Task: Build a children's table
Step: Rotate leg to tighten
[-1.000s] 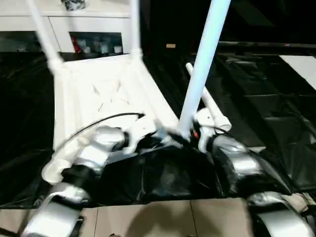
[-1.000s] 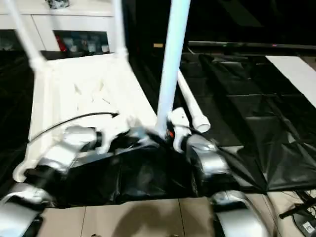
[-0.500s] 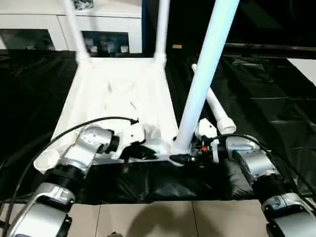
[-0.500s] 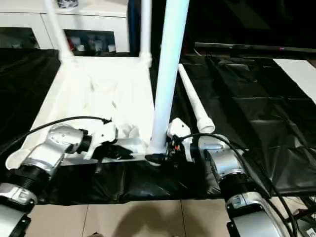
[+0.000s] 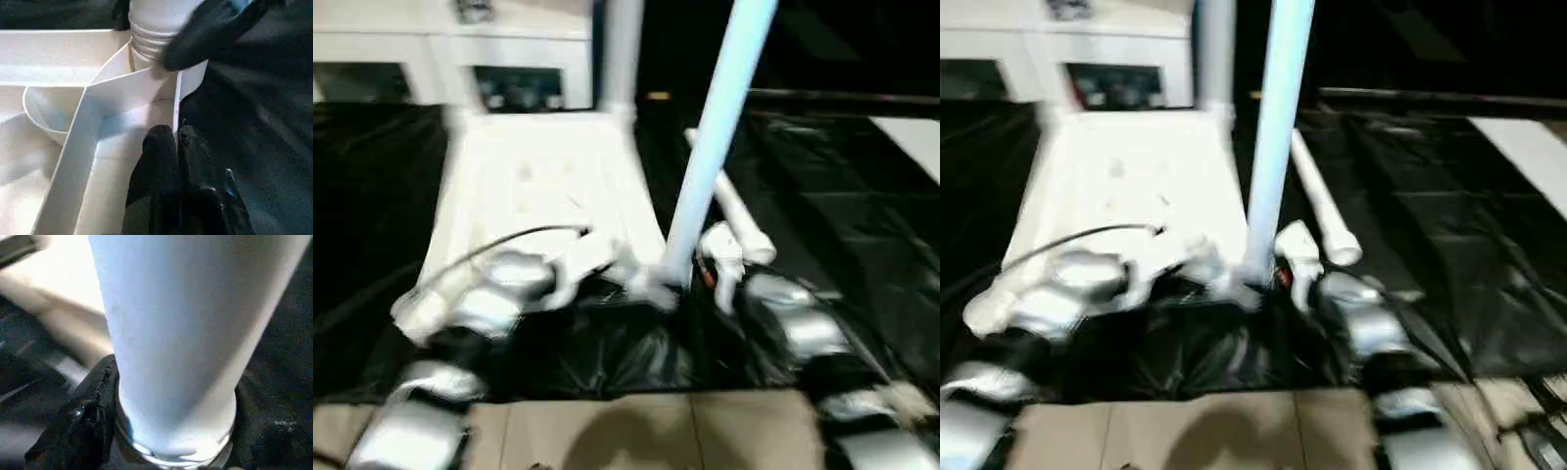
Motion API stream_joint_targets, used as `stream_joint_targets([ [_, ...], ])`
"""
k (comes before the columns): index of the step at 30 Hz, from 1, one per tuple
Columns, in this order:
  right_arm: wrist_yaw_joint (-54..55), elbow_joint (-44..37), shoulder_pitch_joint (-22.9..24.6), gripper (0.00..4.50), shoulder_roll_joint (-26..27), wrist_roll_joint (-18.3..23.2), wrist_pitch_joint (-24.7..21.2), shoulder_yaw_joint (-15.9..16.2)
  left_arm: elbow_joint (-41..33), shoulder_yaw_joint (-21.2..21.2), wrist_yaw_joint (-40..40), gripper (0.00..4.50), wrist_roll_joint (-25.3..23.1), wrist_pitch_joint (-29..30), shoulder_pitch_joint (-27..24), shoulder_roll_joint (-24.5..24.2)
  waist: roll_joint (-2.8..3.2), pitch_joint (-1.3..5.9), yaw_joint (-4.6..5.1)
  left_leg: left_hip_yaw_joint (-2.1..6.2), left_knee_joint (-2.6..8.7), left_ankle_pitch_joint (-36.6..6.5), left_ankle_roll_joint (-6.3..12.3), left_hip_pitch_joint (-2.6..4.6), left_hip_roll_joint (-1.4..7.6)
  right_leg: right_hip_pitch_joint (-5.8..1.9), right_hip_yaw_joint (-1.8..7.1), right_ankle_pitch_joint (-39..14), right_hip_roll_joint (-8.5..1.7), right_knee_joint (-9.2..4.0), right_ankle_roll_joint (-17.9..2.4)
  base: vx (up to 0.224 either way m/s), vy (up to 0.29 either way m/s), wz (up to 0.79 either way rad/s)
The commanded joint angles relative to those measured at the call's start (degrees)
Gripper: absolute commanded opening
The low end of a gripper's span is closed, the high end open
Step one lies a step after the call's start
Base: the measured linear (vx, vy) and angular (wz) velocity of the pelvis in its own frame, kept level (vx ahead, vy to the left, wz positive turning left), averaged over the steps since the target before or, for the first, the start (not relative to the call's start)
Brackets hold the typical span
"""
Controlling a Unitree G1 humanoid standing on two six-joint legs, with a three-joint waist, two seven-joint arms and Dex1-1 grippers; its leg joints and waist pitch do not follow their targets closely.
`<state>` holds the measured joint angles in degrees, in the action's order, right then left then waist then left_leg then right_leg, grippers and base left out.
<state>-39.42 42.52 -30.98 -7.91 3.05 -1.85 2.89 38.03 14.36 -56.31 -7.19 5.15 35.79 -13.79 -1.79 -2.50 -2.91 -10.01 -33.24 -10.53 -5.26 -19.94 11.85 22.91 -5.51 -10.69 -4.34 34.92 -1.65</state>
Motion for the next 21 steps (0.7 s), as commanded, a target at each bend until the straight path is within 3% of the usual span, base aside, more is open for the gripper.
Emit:
stream_joint_targets([
  [1, 5.7, 2.0, -0.5, 2.74, 4.1, -1.1, -0.9, 1.9, -0.2, 1.7, 4.3, 0.00, 0.2, 1.0, 0.6, 4.9, -0.31, 2.80, 0.18, 0.60, 4.00, -14.9, 0.97, -0.08, 1.38, -2.58, 3.05, -27.3, -4.39, -6.17, -5.7, 0.000, 0.000, 0.00],
  [3, 8.8, 2.8, -0.8, 2.74, 5.3, -1.5, -0.4, 1.6, -0.2, 1.8, 5.5, 0.00, 0.2, 1.5, 0.6, 6.5, -0.15, 2.81, 0.43, 0.45, 3.87, -14.7, 1.47, 0.12, 1.39, -2.18, 3.23, -25.6, -4.21, -6.18, -6.0, 0.000, 0.000, 0.00],
  [6, 15.2, 4.4, -1.4, 2.74, 8.0, -2.0, 1.4, 0.0, -0.8, 3.0, 7.4, 0.00, -0.5, 1.4, 0.5, 9.1, -0.07, 2.97, 0.57, 0.41, 3.83, -13.8, 2.11, -0.08, 1.26, -2.33, 3.19, -24.5, -4.19, -6.05, -6.3, 0.000, 0.000, 0.00],
  [8, 15.6, 4.1, -1.3, 3.44, 8.1, -2.3, 2.7, 0.0, -1.4, 3.2, 7.1, 0.00, -0.7, 1.3, 0.3, 9.3, 0.05, 3.06, 0.63, 0.39, 3.85, -13.2, 2.59, -0.23, 1.34, -2.46, 3.21, -21.9, -4.05, -5.82, -6.8, 0.000, 0.000, 0.00],
  [13, 11.9, 3.4, -1.3, 3.55, 6.3, -1.3, 3.2, -0.5, -2.3, 3.4, 4.5, 0.00, -0.5, -0.4, -0.1, 7.2, 0.15, 3.19, 0.53, 0.23, 3.74, -12.1, 3.50, -0.36, 1.38, -2.67, 3.32, -17.4, -3.99, -5.38, -8.5, 0.000, 0.000, 0.00],
  [21, -14.1, -2.7, 0.3, 3.55, -2.7, 0.9, 4.1, 5.9, -5.5, 5.0, -10.5, 0.00, 1.9, -6.3, -2.3, -1.7, 0.38, 3.44, 0.53, 0.17, 3.48, -8.8, 6.11, -0.56, 1.66, -3.21, 3.34, -7.5, -3.90, -4.15, -12.2, 0.000, 0.000, 0.00],
])
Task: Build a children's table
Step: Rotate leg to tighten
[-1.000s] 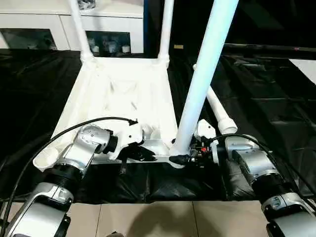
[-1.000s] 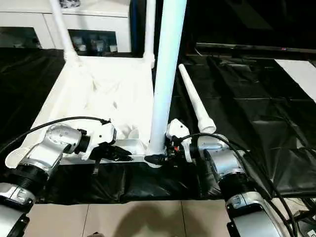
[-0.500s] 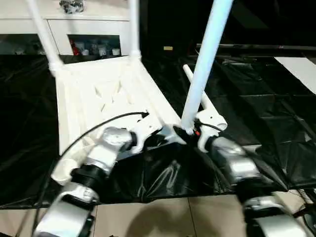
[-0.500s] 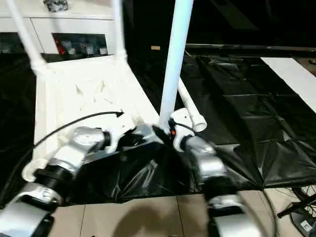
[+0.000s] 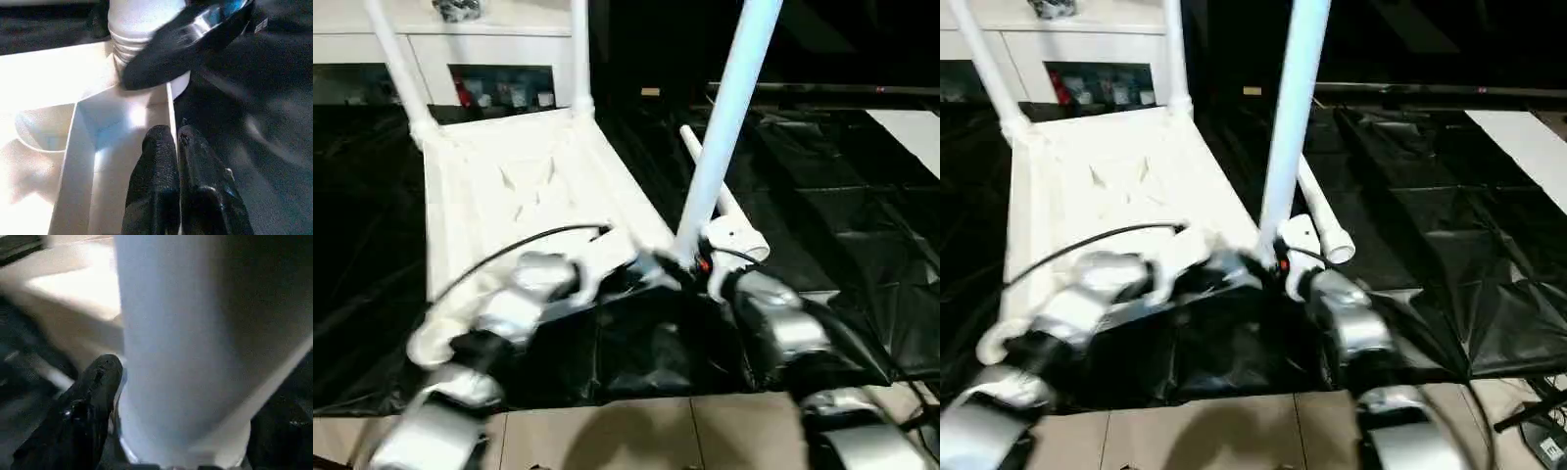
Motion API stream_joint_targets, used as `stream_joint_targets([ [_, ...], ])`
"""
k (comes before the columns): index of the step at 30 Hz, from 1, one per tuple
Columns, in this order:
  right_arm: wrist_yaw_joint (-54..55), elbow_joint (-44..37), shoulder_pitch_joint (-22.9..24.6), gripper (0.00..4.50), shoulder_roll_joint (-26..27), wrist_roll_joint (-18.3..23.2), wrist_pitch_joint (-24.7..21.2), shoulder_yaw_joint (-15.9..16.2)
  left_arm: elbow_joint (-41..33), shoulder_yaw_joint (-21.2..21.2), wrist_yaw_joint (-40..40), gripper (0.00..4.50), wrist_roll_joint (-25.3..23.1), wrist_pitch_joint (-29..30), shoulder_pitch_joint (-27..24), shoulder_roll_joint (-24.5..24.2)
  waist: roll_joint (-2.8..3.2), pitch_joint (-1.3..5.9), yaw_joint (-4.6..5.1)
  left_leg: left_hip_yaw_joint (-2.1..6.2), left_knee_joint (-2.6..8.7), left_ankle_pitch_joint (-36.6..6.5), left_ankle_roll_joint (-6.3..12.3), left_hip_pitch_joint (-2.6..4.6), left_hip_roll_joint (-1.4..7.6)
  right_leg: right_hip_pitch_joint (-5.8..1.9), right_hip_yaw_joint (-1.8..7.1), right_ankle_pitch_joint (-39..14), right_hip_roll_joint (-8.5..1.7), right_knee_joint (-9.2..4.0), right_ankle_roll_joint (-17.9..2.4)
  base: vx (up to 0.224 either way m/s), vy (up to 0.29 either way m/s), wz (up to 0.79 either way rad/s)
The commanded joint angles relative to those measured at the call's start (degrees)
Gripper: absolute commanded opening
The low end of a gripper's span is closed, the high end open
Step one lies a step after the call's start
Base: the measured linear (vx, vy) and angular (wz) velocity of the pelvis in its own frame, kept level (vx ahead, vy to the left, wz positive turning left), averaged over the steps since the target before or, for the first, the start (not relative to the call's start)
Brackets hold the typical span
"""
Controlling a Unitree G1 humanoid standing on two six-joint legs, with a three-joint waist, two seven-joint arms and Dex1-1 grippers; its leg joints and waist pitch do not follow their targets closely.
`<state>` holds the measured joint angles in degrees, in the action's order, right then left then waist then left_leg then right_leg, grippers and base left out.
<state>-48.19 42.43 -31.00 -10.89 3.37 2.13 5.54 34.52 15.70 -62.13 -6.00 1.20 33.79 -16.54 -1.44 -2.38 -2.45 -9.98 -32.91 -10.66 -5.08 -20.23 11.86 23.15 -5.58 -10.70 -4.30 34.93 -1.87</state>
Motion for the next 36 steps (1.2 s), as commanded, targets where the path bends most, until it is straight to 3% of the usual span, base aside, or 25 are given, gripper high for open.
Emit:
stream_joint_targets([
  [1, -7.5, -3.3, 0.6, 3.55, -0.5, 0.8, 0.0, 4.0, -1.8, 3.6, -5.6, 0.00, 1.0, -2.6, -0.3, 0.5, 0.10, 3.30, -0.07, 0.08, 3.11, -9.0, 5.95, -0.11, 1.72, -3.42, 3.44, -7.8, -4.00, -4.18, -12.3, 0.000, 0.000, 0.00],
  [7, -21.2, -6.2, 0.6, 3.55, -4.7, 1.6, -2.3, 7.8, 1.0, 3.0, -10.9, 0.00, 1.4, -5.2, 1.7, -3.2, 0.10, 3.06, -1.17, -0.09, 3.26, -11.1, 4.83, 0.26, 1.90, -3.28, 3.39, -11.4, -3.91, -4.38, -11.9, 0.000, 0.000, 0.00],
  [10, -24.3, -6.2, 0.1, 3.19, -5.2, 1.2, -2.4, 9.1, 1.6, 3.3, -13.6, 0.00, 1.9, -5.7, 2.4, -4.5, -0.02, 3.14, -1.35, -0.01, 3.29, -11.0, 4.22, 0.19, 1.96, -3.30, 3.41, -11.9, -4.04, -4.25, -11.6, 0.000, 0.000, 0.00],
  [15, -25.0, -6.5, -0.1, 2.83, -5.1, 0.9, -2.5, 10.3, 1.9, 3.3, -15.2, 0.00, 2.3, -6.5, 2.8, -5.1, -0.11, 3.17, -1.42, -0.01, 3.26, -9.8, 4.01, 0.10, 1.89, -3.36, 3.45, -10.6, -4.04, -4.09, -11.7, 0.000, 0.000, 0.00],
  [21, -24.7, -7.8, 1.0, 2.73, -4.4, 1.4, -4.3, 9.8, 2.4, 3.2, -15.7, 0.00, 2.5, -6.9, 2.9, -5.1, -0.19, 3.21, -1.49, -0.02, 3.22, -9.4, 3.94, 0.08, 1.86, -3.41, 3.43, -10.7, -4.06, -4.07, -11.5, 0.000, 0.000, 0.00],
  [24, -20.6, -7.8, 1.8, 2.72, -3.1, 2.1, -5.3, 7.6, 2.4, 2.8, -13.3, 0.00, 2.2, -5.7, 2.7, -4.3, -0.04, 3.20, -1.55, 0.01, 3.27, -9.4, 3.78, 0.10, 1.88, -3.37, 3.44, -11.0, -4.08, -4.09, -11.3, 0.000, 0.000, 0.00],
  [25, -12.2, -5.8, 1.7, 2.72, -1.1, 1.4, -5.6, 5.0, 2.9, 2.1, -8.8, 0.00, 1.4, -3.9, 2.9, -2.8, -0.02, 2.98, -1.39, 0.09, 3.47, -10.9, 3.02, 0.27, 1.90, -3.13, 3.43, -13.5, -4.17, -4.44, -10.9, 0.000, 0.000, 0.00],
  [27, -6.8, -4.1, 1.3, 2.72, 0.2, 0.7, -5.4, 3.7, 3.0, 1.4, -5.8, 0.00, 1.2, -2.3, 3.1, -1.5, 0.04, 2.78, -1.05, 0.21, 3.64, -12.5, 2.00, 0.30, 1.80, -2.99, 3.40, -16.9, -4.25, -4.76, -10.1, 0.000, 0.000, 0.00],
  [29, -1.7, -2.2, 0.9, 2.72, 1.5, 0.0, -5.1, 2.6, 3.1, 0.8, -2.4, 0.00, 0.9, -0.8, 3.3, 0.0, -0.11, 2.59, -0.52, 0.47, 3.76, -14.8, 0.69, 0.42, 1.59, -2.87, 3.27, -24.4, -4.41, -5.66, -7.7, 0.000, 0.000, 0.00],
  [31, 12.4, 2.5, -0.3, 2.71, 5.7, -0.7, -5.4, -0.6, 2.1, 0.1, 7.8, 0.00, -0.7, 4.2, 2.9, 5.3, 0.02, 2.60, 0.01, 0.63, 3.83, -15.0, 0.00, 0.23, 1.62, -2.85, 3.28, -25.2, -4.42, -5.74, -7.2, 0.000, 0.000, 0.00],
  [32, 12.4, 2.5, -0.3, 2.71, 5.7, -0.7, -5.4, -0.6, 2.1, 0.1, 7.8, 0.00, -0.7, 4.2, 2.9, 5.3, 0.12, 2.69, 0.41, 0.68, 3.80, -15.3, -0.18, 0.16, 1.57, -2.91, 3.24, -24.6, -4.31, -5.81, -7.2, 0.000, 0.000, 0.00],
  [34, 21.5, 4.6, -1.2, 2.70, 9.2, -0.4, -6.0, -3.0, 0.3, 0.0, 15.1, 0.00, -2.2, 8.5, 1.9, 9.7, -0.05, 2.85, 0.76, 0.52, 3.59, -14.7, 0.51, 0.23, 1.62, -2.78, 3.42, -21.9, -4.26, -5.65, -8.1, 0.000, 0.000, 0.00],
  [36, 24.5, 5.0, -1.5, 2.70, 10.4, -0.7, -5.9, -3.8, -0.7, 0.1, 17.6, 0.00, -2.8, 10.3, 1.6, 11.3, -0.16, 2.90, 0.64, 0.36, 3.40, -14.3, 1.18, 0.27, 1.38, -2.75, 3.34, -21.5, -4.15, -5.71, -8.2, 0.000, 0.000, 0.00],
])
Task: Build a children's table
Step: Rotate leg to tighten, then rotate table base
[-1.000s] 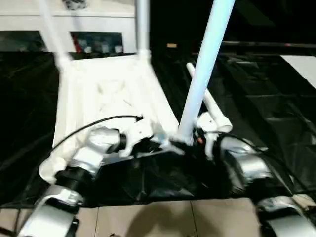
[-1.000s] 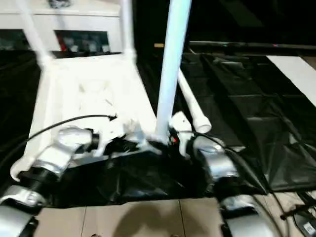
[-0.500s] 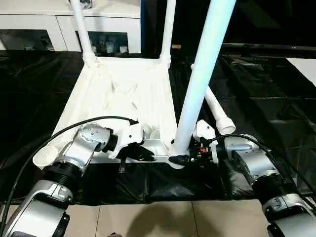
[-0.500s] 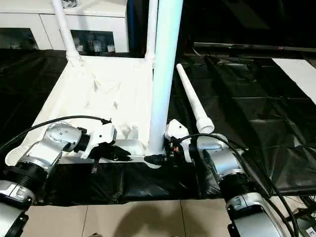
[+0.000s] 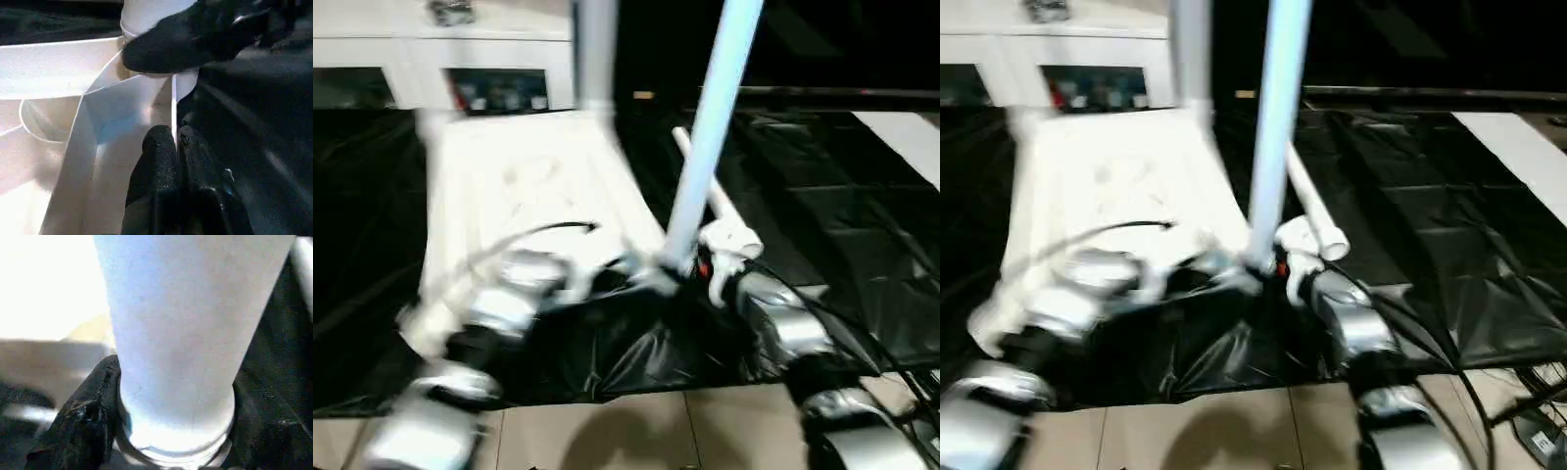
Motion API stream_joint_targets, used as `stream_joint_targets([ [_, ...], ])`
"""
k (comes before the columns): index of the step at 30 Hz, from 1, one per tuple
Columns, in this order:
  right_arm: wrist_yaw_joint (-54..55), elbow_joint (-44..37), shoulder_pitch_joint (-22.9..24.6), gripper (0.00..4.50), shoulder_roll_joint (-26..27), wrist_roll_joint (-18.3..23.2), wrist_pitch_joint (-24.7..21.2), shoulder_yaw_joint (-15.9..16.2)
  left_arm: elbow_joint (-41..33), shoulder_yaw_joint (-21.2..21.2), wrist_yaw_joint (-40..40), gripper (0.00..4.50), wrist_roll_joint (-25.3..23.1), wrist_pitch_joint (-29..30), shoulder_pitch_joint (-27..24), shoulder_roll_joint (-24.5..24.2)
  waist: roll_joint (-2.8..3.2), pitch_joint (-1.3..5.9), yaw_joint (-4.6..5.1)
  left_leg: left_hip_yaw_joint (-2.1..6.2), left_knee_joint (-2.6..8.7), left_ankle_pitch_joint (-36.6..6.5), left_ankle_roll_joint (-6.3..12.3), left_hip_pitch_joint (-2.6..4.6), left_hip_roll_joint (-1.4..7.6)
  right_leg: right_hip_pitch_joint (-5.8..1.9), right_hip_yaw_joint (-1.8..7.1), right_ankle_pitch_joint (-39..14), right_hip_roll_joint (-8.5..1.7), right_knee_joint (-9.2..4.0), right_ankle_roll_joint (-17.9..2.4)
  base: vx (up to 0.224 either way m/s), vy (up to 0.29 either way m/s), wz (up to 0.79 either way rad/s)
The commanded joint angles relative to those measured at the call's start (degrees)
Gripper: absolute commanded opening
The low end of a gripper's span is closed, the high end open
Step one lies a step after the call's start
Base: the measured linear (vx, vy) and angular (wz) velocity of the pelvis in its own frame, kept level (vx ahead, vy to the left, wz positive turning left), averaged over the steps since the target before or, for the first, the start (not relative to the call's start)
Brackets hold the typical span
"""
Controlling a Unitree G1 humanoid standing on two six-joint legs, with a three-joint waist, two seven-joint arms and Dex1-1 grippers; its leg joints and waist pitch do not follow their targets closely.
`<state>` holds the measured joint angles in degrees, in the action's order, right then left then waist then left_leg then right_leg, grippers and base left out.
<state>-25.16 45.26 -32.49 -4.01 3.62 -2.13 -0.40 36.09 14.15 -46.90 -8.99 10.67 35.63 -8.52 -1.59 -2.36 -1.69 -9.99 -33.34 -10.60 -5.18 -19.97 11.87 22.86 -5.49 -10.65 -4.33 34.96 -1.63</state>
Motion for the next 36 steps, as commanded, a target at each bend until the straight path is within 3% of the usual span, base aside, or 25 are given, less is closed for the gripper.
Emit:
stream_joint_targets([
  [1, 2.4, 2.4, -0.2, 2.70, 3.8, -1.5, -0.8, 2.3, -2.6, 2.0, 3.1, 0.00, -0.3, 1.2, -0.5, 3.7, 0.11, 2.87, -0.37, 0.38, 3.80, -13.9, 1.93, -0.01, 1.29, -2.49, 3.22, -21.7, -4.19, -5.74, -8.4, 0.000, 0.000, 0.00],
  [3, 2.5, 2.6, -0.3, 2.70, 4.2, -1.0, 0.0, 1.6, -3.3, 2.7, 2.4, 0.00, -0.4, 0.9, -1.0, 4.2, 0.02, 2.99, -0.44, 0.31, 3.76, -12.9, 2.46, -0.25, 1.28, -2.60, 3.21, -20.5, -4.08, -5.73, -8.1, 0.000, 0.000, 0.00],
  [4, 2.5, 2.6, -0.3, 3.05, 4.2, -1.0, 0.0, 1.6, -3.3, 2.7, 2.4, 0.00, -0.4, 0.9, -1.0, 4.2, 0.04, 3.02, -0.47, 0.33, 3.84, -12.4, 2.74, -0.39, 1.33, -2.69, 3.19, -19.0, -4.01, -5.58, -8.2, 0.000, 0.000, 0.00],
  [5, 2.2, 2.9, -0.6, 3.05, 4.4, -0.3, 0.1, 1.0, -3.3, 2.9, 2.0, 0.00, -0.4, 0.7, -1.1, 4.2, 0.08, 3.02, -0.42, 0.35, 3.90, -12.3, 2.90, -0.42, 1.38, -2.70, 3.18, -17.7, -3.92, -5.43, -8.6, 0.000, 0.000, 0.00],
  [7, 2.1, 3.2, -0.9, 3.46, 4.1, -0.4, 0.3, 1.0, -2.9, 2.9, 2.5, 0.00, -0.8, 0.4, -1.0, 3.7, 0.20, 2.98, -0.33, 0.34, 3.96, -13.0, 2.90, -0.32, 1.41, -2.65, 3.17, -17.1, -3.87, -5.43, -9.1, 0.000, 0.000, 0.00],
  [11, 3.2, 3.8, -1.4, 3.61, 3.5, -1.6, 1.6, 1.4, -2.9, 2.5, 3.0, 0.00, -1.0, 0.8, -0.7, 3.2, 0.38, 2.84, -0.35, 0.40, 4.04, -14.8, 2.44, -0.18, 1.41, -2.53, 3.18, -19.8, -4.03, -5.77, -8.7, 0.000, 0.000, 0.00],
  [14, 4.7, 2.2, -1.0, 3.61, 1.9, -3.2, 1.9, 2.1, -3.7, 2.6, 3.8, 0.00, -1.2, 2.0, -0.9, 3.0, 0.14, 2.89, -0.42, 0.38, 4.03, -14.2, 2.44, -0.24, 1.43, -2.61, 3.22, -18.7, -4.04, -5.56, -8.9, 0.000, 0.000, 0.00],
  [18, -1.8, -6.7, 3.0, 3.61, -2.0, -3.5, 0.2, 3.7, -4.5, 2.4, 4.2, 0.00, -1.2, 2.9, -1.4, 2.8, -0.09, 3.11, -0.97, 0.14, 3.77, -11.7, 3.64, -0.20, 1.50, -2.75, 3.42, -13.9, -3.96, -5.05, -9.3, 0.000, 0.000, 0.00],
  [20, -7.9, -13.6, 6.2, 3.61, -5.7, -2.1, -1.6, 4.3, -4.3, 1.5, 5.0, 0.00, -0.7, 2.9, -1.3, 2.9, -0.54, 3.01, -1.32, 0.09, 3.69, -9.9, 4.72, -0.52, 1.38, -3.16, 3.36, -11.6, -3.69, -4.89, -9.2, 0.000, 0.000, 0.00],
  [21, -7.9, -13.6, 6.2, 3.67, -5.7, -2.1, -1.6, 4.3, -4.3, 1.5, 5.0, 0.27, -0.7, 2.9, -1.3, 2.9, -0.53, 3.13, -1.58, 0.12, 3.57, -9.1, 5.03, -0.51, 1.47, -3.23, 3.37, -10.6, -3.81, -4.71, -9.2, 0.000, 0.000, 0.00],
  [22, -10.4, -16.2, 7.4, 3.71, -7.1, -0.8, -2.6, 4.1, -4.3, 1.1, 5.5, 0.55, -0.6, 3.2, -1.3, 3.0, -0.94, 3.13, -1.58, 0.10, 3.59, -8.6, 5.58, -0.70, 1.46, -3.22, 3.31, -10.4, -3.89, -4.67, -9.3, 0.000, 0.000, 0.00],
  [25, -16.8, -21.5, 9.9, 3.71, -11.0, 2.9, -3.9, 3.2, -4.4, 0.4, 5.4, 0.58, 0.3, 3.4, -1.3, 3.1, -0.64, 3.02, -1.97, 0.11, 3.49, -9.1, 6.07, -0.78, 1.42, -3.28, 3.24, -13.1, -3.99, -5.10, -8.4, 0.000, 0.000, 0.00],
  [27, -17.6, -22.0, 10.2, 3.71, -11.7, 3.3, -4.0, 3.1, -4.5, 0.2, 5.5, 0.72, 0.4, 3.3, -1.3, 3.1, -0.80, 3.05, -1.79, 0.15, 3.49, -9.1, 6.11, -0.84, 1.43, -3.21, 3.16, -13.3, -3.95, -5.15, -8.4, 0.000, 0.000, 0.00],
  [28, -20.2, -23.4, 11.2, 3.71, -14.3, 4.6, -5.1, 3.2, -4.6, -0.9, 6.9, 0.95, 1.1, 2.4, -0.8, 3.1, -0.53, 3.03, -1.61, 0.20, 3.52, -9.3, 5.97, -0.82, 1.43, -3.11, 3.12, -13.6, -3.99, -5.18, -8.8, 0.000, 0.000, 0.00],
  [29, -21.5, -24.2, 11.7, 3.71, -15.5, 4.9, -5.4, 3.4, -5.0, -1.8, 7.3, 0.95, 1.7, 1.7, -0.5, 2.9, -0.49, 3.08, -1.70, 0.11, 3.31, -9.5, 6.04, -0.59, 1.43, -3.08, 3.13, -13.2, -3.81, -5.26, -9.0, 0.000, 0.000, 0.00],
  [31, -24.7, -26.6, 13.1, 3.71, -17.7, 5.7, -7.8, 3.8, -6.2, -3.3, 9.0, 0.95, 2.2, 0.2, 0.0, 2.3, -0.49, 3.03, -1.87, 0.15, 3.30, -9.2, 6.44, -0.84, 1.37, -3.29, 3.09, -12.6, -3.77, -5.28, -9.1, 0.000, 0.000, 0.00],
  [32, -25.7, -27.5, 13.6, 3.71, -18.6, 5.6, -8.6, 4.2, -8.0, -4.2, 9.3, 0.95, 2.6, 0.7, 0.0, 1.5, -0.16, 3.09, -1.87, 0.28, 3.32, -9.1, 6.51, -0.83, 1.47, -3.33, 3.04, -11.8, -3.77, -5.05, -9.2, 0.000, 0.000, 0.00],
  [34, -26.7, -29.3, 14.2, 3.71, -19.2, 5.4, -10.7, 4.7, -13.2, -6.9, 9.9, 0.95, 2.9, 3.7, 0.1, -1.0, -0.46, 3.14, -1.69, 0.34, 3.29, -8.8, 6.37, -0.95, 1.53, -3.46, 2.96, -11.2, -3.78, -4.91, -9.6, 0.000, 0.000, 0.00],
  [35, -26.1, -29.4, 14.0, 3.71, -18.9, 5.0, -11.3, 5.0, -16.0, -8.6, 10.0, 0.95, 3.3, 6.0, 0.1, -2.4, -0.03, 3.08, -1.56, 0.35, 3.35, -8.9, 5.85, -0.87, 1.60, -3.41, 2.94, -11.5, -3.90, -4.77, -10.1, 0.000, 0.000, 0.00],
  [36, -25.7, -29.8, 13.9, 3.71, -18.7, 4.8, -12.1, 5.2, -17.5, -9.6, 10.2, 0.95, 3.7, 7.4, 0.1, -3.2, -0.09, 3.08, -1.37, 0.32, 3.33, -8.7, 5.92, -0.95, 1.51, -3.35, 2.89, -11.7, -3.77, -4.89, -10.2, 0.000, 0.000, 0.00],
])
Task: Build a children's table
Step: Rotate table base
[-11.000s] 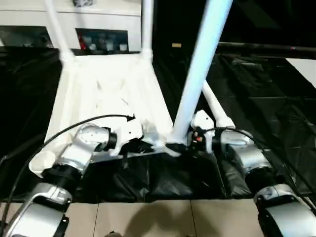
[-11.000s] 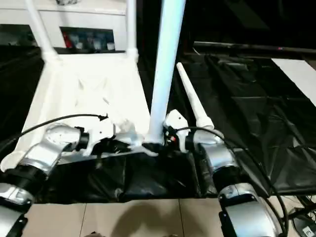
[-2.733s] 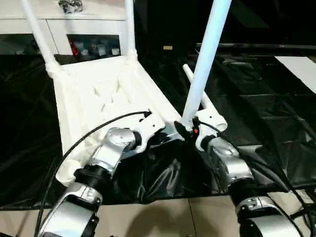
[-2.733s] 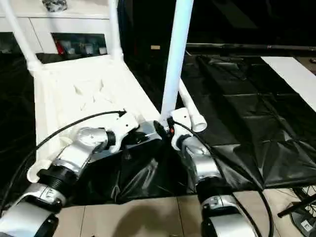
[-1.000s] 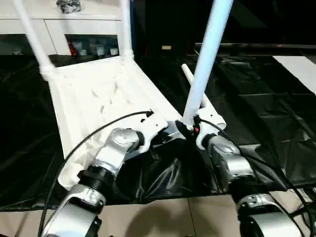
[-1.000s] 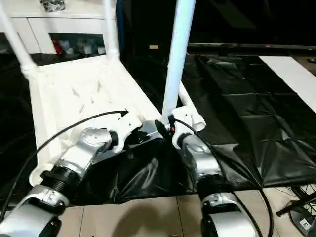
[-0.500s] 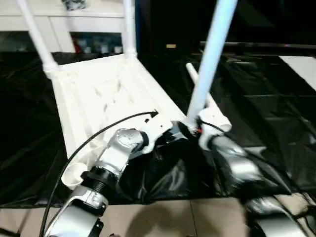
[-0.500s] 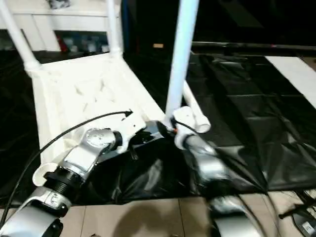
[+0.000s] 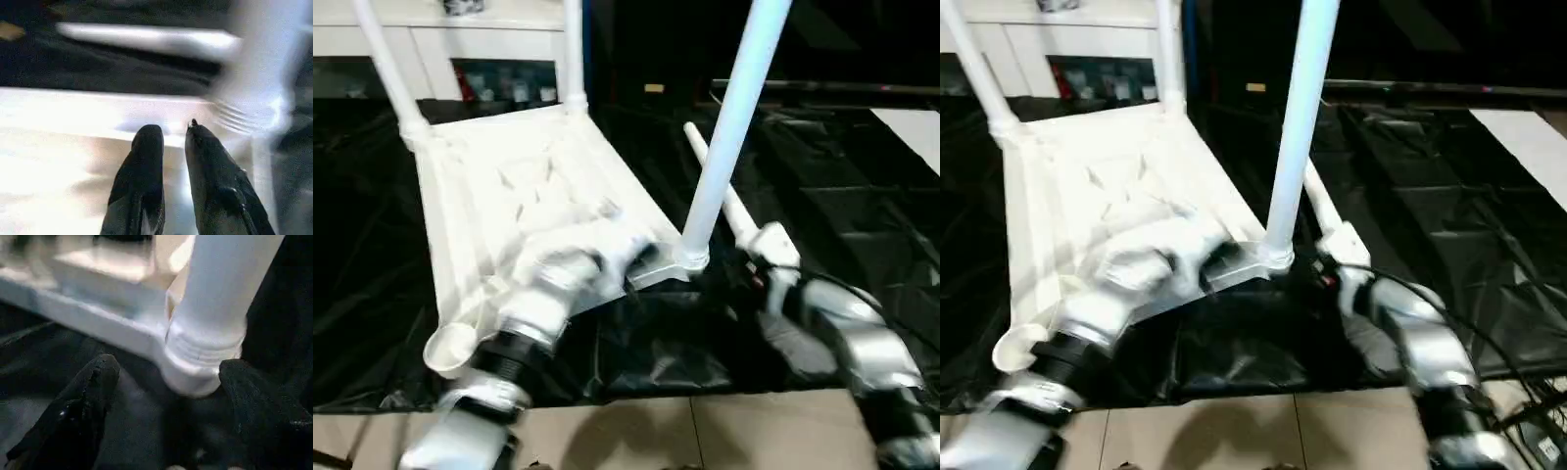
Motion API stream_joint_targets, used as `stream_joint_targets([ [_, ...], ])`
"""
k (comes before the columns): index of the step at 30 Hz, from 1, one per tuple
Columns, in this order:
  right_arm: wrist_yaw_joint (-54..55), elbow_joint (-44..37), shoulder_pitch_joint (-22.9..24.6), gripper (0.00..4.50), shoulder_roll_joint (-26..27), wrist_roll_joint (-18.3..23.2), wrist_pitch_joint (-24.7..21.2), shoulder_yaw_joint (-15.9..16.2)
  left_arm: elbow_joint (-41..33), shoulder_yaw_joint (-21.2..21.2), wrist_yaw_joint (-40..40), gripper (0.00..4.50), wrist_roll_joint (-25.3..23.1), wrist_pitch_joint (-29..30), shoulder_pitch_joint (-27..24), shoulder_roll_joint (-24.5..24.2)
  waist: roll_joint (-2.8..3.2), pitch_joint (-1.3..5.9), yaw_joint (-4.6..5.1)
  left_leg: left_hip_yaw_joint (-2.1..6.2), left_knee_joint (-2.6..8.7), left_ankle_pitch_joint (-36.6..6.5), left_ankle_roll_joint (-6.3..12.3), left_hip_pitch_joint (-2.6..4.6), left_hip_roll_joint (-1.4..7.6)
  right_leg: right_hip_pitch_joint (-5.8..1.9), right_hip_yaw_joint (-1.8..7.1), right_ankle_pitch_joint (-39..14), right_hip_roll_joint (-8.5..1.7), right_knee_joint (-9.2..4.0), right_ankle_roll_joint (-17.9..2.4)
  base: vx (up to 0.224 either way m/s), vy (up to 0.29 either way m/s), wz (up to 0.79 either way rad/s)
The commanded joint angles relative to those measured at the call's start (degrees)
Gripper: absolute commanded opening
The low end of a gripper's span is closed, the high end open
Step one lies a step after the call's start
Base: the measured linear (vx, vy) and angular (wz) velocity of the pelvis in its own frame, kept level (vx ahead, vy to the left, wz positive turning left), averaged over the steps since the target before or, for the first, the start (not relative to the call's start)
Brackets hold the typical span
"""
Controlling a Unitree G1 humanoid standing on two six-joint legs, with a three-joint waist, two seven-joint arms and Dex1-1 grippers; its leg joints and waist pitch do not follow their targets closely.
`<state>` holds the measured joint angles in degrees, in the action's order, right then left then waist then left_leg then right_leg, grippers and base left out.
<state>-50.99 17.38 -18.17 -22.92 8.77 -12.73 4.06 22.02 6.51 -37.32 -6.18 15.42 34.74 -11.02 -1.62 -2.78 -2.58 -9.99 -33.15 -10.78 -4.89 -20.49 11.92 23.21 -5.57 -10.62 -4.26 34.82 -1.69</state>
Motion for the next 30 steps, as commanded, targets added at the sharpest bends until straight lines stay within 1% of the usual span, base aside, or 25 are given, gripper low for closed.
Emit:
stream_joint_targets([
  [1, 0.0, -2.3, -0.4, 3.71, 0.5, -0.6, -1.7, 1.5, -5.0, -3.8, 1.4, 0.95, 0.5, 4.5, 1.2, -2.9, -0.06, 3.32, -0.27, 0.28, 3.15, -9.0, 5.33, -0.28, 1.42, -3.49, 2.93, -12.7, -3.69, -4.85, -10.3, 0.000, 0.000, 0.00],
  [2, -0.1, -3.3, -0.2, 3.71, 0.9, -0.7, -2.6, 2.5, -6.9, -6.0, 2.4, 0.95, -1.1, 6.8, 1.2, -7.3, -0.34, 3.30, -0.14, 0.27, 3.16, -9.3, 5.12, -0.30, 1.37, -3.43, 2.90, -13.6, -3.61, -4.87, -10.0, 0.000, 0.000, 0.00],
  [3, 0.0, -3.4, -0.3, 3.71, 1.0, -0.7, -2.8, 2.7, -7.1, -6.2, 2.4, 0.95, -1.4, 7.0, 1.2, -8.0, -0.06, 3.36, -0.19, 0.35, 3.18, -9.3, 4.79, -0.11, 1.46, -3.38, 2.93, -13.5, -3.63, -4.59, -10.0, 0.000, 0.000, 0.00],
  [4, 0.1, -3.5, -0.3, 3.71, 1.1, -0.7, -3.1, 2.8, -7.3, -6.5, 2.5, 0.95, -1.8, 7.2, 1.1, -9.0, 0.14, 3.22, 0.17, 0.46, 3.30, -9.3, 4.65, -0.34, 1.37, -3.40, 2.92, -13.9, -3.52, -4.64, -9.5, 0.000, 0.000, 0.00],
  [5, 0.2, -3.5, -0.5, 3.54, 1.5, -0.6, -3.9, 3.2, -6.9, -6.1, 1.9, 0.77, -4.2, 7.8, 0.4, -12.5, 0.15, 3.26, 0.31, 0.42, 3.26, -9.5, 4.39, 0.03, 1.42, -3.16, 2.96, -13.9, -3.43, -4.75, -9.4, 0.000, 0.000, 0.00],
  [6, 0.4, -3.1, -0.9, 3.44, 1.8, -0.6, -4.5, 3.5, -6.2, -5.5, 1.7, 0.65, -6.7, 8.4, -0.4, -15.7, 0.33, 3.26, 0.24, 0.43, 3.26, -9.4, 4.33, 0.15, 1.43, -3.08, 3.03, -13.6, -3.45, -4.69, -9.4, 0.000, 0.000, 0.00],
  [7, 0.9, -2.9, -1.4, 3.37, 2.0, -0.3, -5.9, 3.8, -4.8, -4.7, 2.0, 0.57, -9.5, 8.6, -1.4, -19.5, 0.31, 3.28, 0.34, 0.51, 3.36, -9.3, 4.08, 0.09, 1.45, -3.12, 3.09, -12.8, -3.37, -4.40, -9.4, 0.000, 0.000, 0.00],
  [8, 0.9, -2.9, -1.4, 3.34, 2.0, -0.3, -5.9, 3.8, -4.8, -4.7, 2.0, 0.57, -9.5, 8.6, -1.4, -19.5, 0.43, 3.22, 0.52, 0.54, 3.42, -9.2, 3.80, -0.04, 1.36, -3.20, 3.12, -12.4, -3.33, -4.30, -9.2, 0.000, 0.000, 0.00],
  [9, 1.6, -2.0, -2.0, 3.34, 2.5, -0.6, -5.8, 3.8, -4.0, -4.7, 2.5, 0.57, -10.4, 9.1, -1.9, -20.9, 0.58, 3.24, 0.43, 0.47, 3.39, -9.3, 3.46, 0.23, 1.37, -3.04, 3.14, -12.3, -3.34, -4.34, -9.2, 0.000, 0.000, 0.00],
  [10, 2.4, -0.7, -2.8, 3.16, 3.0, -1.0, -6.0, 3.8, -3.3, -4.8, 2.4, 0.48, -10.7, 9.7, -2.5, -22.1, 0.80, 3.34, 0.42, 0.50, 3.37, -8.8, 3.08, 0.39, 1.47, -2.96, 3.24, -10.6, -3.45, -4.11, -10.2, 0.000, 0.000, 0.00],
  [11, 3.5, 1.7, -4.3, 3.03, 4.0, -2.3, -6.2, 4.4, -2.0, -4.2, 2.6, 0.32, -12.1, 10.6, -4.0, -24.6, 0.87, 3.30, 0.38, 0.46, 3.45, -9.3, 2.70, 0.38, 1.49, -2.91, 3.26, -9.9, -3.50, -4.03, -11.1, 0.000, 0.000, 0.00],
  [12, 3.9, 2.8, -5.1, 2.93, 4.4, -3.0, -6.0, 4.9, -1.5, -3.7, 2.2, 0.15, -12.6, 11.0, -4.6, -25.5, 0.89, 3.25, 0.50, 0.47, 3.54, -10.5, 2.23, 0.32, 1.38, -2.87, 3.23, -11.0, -3.48, -4.07, -11.2, 0.000, 0.000, 0.00],
  [13, 4.1, 3.1, -5.4, 2.93, 4.6, -3.3, -6.1, 5.1, -1.8, -3.5, 2.1, 0.15, -12.6, 11.4, -5.0, -25.8, 0.92, 3.14, 0.48, 0.50, 3.60, -11.1, 1.90, 0.37, 1.38, -2.85, 3.24, -11.9, -3.55, -4.20, -11.0, 0.000, 0.000, 0.00],
  [14, 4.7, 4.1, -6.2, 2.85, 5.1, -3.9, -6.8, 5.6, -2.0, -3.3, 2.3, 0.16, -12.9, 12.2, -5.6, -26.3, 0.63, 3.18, 0.34, 0.51, 3.59, -11.7, 1.57, 0.42, 1.41, -2.96, 3.32, -12.8, -3.73, -4.33, -10.7, 0.000, 0.000, 0.00],
  [15, 5.0, 4.4, -6.5, 2.73, 5.3, -4.1, -7.3, 5.8, -2.1, -3.3, 2.6, 0.08, -12.9, 12.5, -5.8, -26.3, 0.80, 3.19, 0.28, 0.58, 3.61, -11.8, 1.43, 0.45, 1.45, -2.89, 3.37, -12.8, -3.80, -4.21, -10.9, 0.000, 0.000, 0.00],
  [16, 5.2, 5.2, -7.0, 2.73, 5.6, -4.6, -7.3, 6.1, -1.8, -2.8, 1.8, 0.08, -12.5, 12.2, -6.0, -26.2, 0.71, 3.11, 0.16, 0.53, 3.65, -12.3, 1.27, 0.54, 1.49, -2.80, 3.40, -13.3, -3.82, -4.42, -10.9, 0.000, 0.000, 0.00],
  [17, 5.2, 5.2, -7.0, 2.57, 5.6, -4.6, -7.3, 6.1, -1.8, -2.8, 1.8, 0.00, -12.5, 12.2, -6.0, -26.2, 0.81, 3.10, 0.00, 0.60, 3.70, -12.4, 1.07, 0.55, 1.52, -2.81, 3.44, -13.2, -3.84, -4.32, -11.0, 0.000, 0.000, 0.00],
  [20, 5.5, 6.8, -8.1, 2.26, 6.2, -5.3, -6.9, 7.3, -1.1, -0.2, -0.5, 0.00, -12.1, 12.4, -6.7, -26.4, 0.85, 3.21, -0.37, 0.54, 3.65, -11.5, 0.84, 0.58, 1.53, -2.82, 3.52, -10.7, -3.85, -4.08, -11.4, 0.000, 0.000, 0.00],
  [21, 5.6, 7.0, -8.4, 2.26, 6.3, -5.3, -7.2, 7.5, -1.0, 0.7, -1.1, 0.00, -12.8, 12.3, -6.7, -26.8, 0.87, 3.27, -0.48, 0.52, 3.62, -11.1, 0.86, 0.53, 1.47, -2.96, 3.53, -9.7, -3.82, -3.95, -11.6, 0.000, 0.000, 0.00],
  [24, 6.7, 10.9, -9.9, 1.98, 7.5, -6.2, -6.1, 8.2, -2.5, 3.8, -8.2, 0.00, -12.7, 11.7, -7.6, -28.6, 0.82, 3.40, -0.59, 0.54, 3.57, -9.9, 0.86, 0.37, 1.43, -3.11, 3.59, -8.4, -4.06, -3.67, -12.3, 0.000, 0.000, 0.00],
  [25, 7.4, 12.7, -10.7, 1.85, 8.0, -6.7, -5.2, 8.3, -3.5, 4.9, -11.0, 0.00, -12.5, 11.5, -8.1, -29.4, 0.82, 3.30, -0.50, 0.53, 3.64, -9.8, 0.76, 0.29, 1.44, -3.16, 3.60, -8.4, -3.94, -3.65, -12.3, 0.000, 0.000, 0.00],
  [27, 7.9, 13.9, -11.2, 1.76, 8.3, -7.0, -4.7, 8.3, -4.0, 5.5, -12.6, 0.00, -12.4, 11.4, -8.4, -30.0, 0.96, 3.43, -0.48, 0.57, 3.64, -9.7, 0.42, 0.38, 1.52, -3.18, 3.61, -7.6, -4.10, -3.45, -12.8, 0.000, 0.000, 0.00],
  [28, 10.8, 18.4, -13.5, 1.72, 9.6, -7.8, -2.8, 7.6, -7.0, 8.2, -19.5, 0.00, -11.4, 10.1, -9.2, -32.6, 0.82, 3.31, -0.44, 0.47, 3.62, -9.9, 0.34, 0.48, 1.50, -3.17, 3.62, -7.4, -3.97, -3.55, -12.9, 0.000, 0.000, 0.00],
  [29, 11.9, 20.0, -14.4, 1.72, 10.1, -8.1, -2.0, 7.3, -8.2, 9.2, -22.2, 0.00, -10.9, 9.6, -9.6, -33.7, 0.88, 3.26, -0.32, 0.67, 3.82, -10.2, 0.08, 0.27, 1.51, -3.25, 3.61, -8.6, -4.20, -3.43, -13.3, 0.000, 0.000, 0.00],
  [30, 12.2, 20.7, -14.8, 1.44, 10.3, -8.0, -1.8, 7.1, -8.9, 9.6, -23.6, 0.00, -10.5, 9.2, -9.7, -34.1, 0.96, 3.23, -0.30, 0.70, 3.85, -10.8, -0.25, 0.43, 1.54, -3.15, 3.60, -9.4, -4.31, -3.55, -13.3, 0.000, 0.000, 0.00],
])
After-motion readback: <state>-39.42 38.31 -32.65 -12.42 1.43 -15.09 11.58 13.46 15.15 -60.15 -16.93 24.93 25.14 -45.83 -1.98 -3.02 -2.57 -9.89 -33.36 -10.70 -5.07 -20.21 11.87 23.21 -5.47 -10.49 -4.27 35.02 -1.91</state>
